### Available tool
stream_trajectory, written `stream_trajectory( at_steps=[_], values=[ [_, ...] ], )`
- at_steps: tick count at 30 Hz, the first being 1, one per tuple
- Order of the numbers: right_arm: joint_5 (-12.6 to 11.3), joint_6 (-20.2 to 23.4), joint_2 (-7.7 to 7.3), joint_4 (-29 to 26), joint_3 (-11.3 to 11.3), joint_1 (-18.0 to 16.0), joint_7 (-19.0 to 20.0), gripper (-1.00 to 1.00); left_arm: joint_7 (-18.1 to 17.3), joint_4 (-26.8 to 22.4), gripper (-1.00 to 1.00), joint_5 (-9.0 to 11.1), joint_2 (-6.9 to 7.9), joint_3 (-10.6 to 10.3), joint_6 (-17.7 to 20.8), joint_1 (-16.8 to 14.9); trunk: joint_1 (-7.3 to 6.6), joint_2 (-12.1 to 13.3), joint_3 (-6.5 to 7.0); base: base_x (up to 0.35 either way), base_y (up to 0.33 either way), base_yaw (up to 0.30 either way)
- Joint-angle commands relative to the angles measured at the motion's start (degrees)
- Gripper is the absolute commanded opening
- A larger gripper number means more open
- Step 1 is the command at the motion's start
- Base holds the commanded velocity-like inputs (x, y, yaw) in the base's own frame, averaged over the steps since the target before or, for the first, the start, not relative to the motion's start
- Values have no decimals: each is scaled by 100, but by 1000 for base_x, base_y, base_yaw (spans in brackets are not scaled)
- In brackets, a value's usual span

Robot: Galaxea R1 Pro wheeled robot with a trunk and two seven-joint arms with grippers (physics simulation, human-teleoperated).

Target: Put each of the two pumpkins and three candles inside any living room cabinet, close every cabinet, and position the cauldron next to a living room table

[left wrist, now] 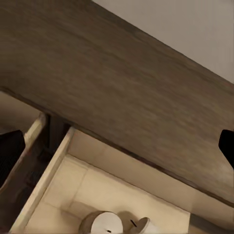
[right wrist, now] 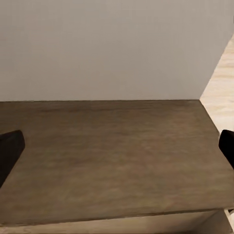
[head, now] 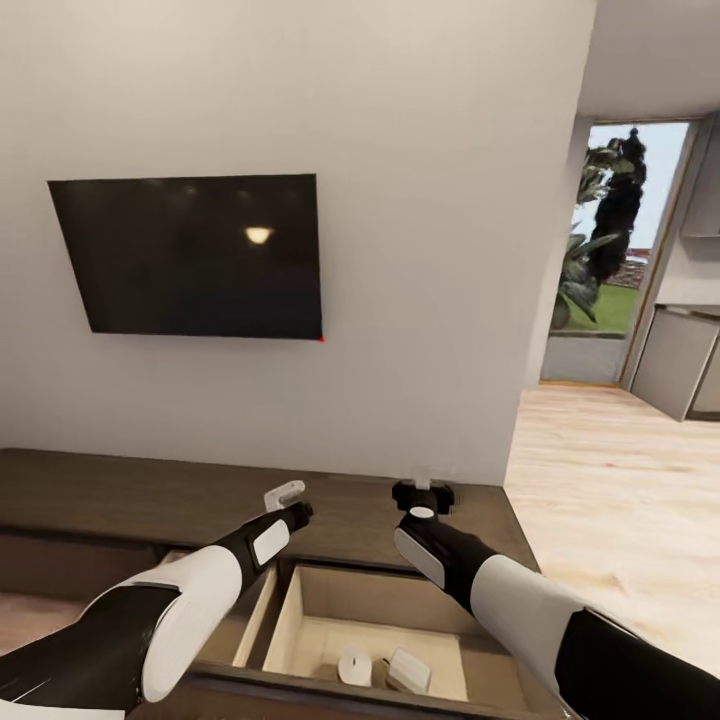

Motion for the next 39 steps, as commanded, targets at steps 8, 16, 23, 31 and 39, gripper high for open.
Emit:
stream_trajectory(
  at_steps=[8, 16, 23, 31, 39],
  values=[
    [-49, -19, 31, -5, 48, 34, -35, 100, 34, -5, 100, 31, 0, -15, 8, -1, -177, 319, 138, 0, 0, 300],
    [-49, -20, 70, 70, 43, 36, -20, 100, 45, -5, 100, 31, 0, -15, 21, -1, -221, 399, 169, 0, 0, 294],
    [-57, -20, 77, 74, 48, 36, -17, 100, 46, -5, 100, 31, -8, -15, 27, -1, -221, 399, 144, 0, 0, 137],
    [-58, -20, 86, 74, 52, 36, -7, 100, 47, 1, 100, 31, -16, -15, 33, -1, -221, 399, 78, -1, 0, 53],
    [-58, -18, 141, 74, 52, 97, 8, 100, 43, 4, 100, 31, -18, -15, 34, -1, -221, 399, 53, -121, 0, 24]
  ],
)
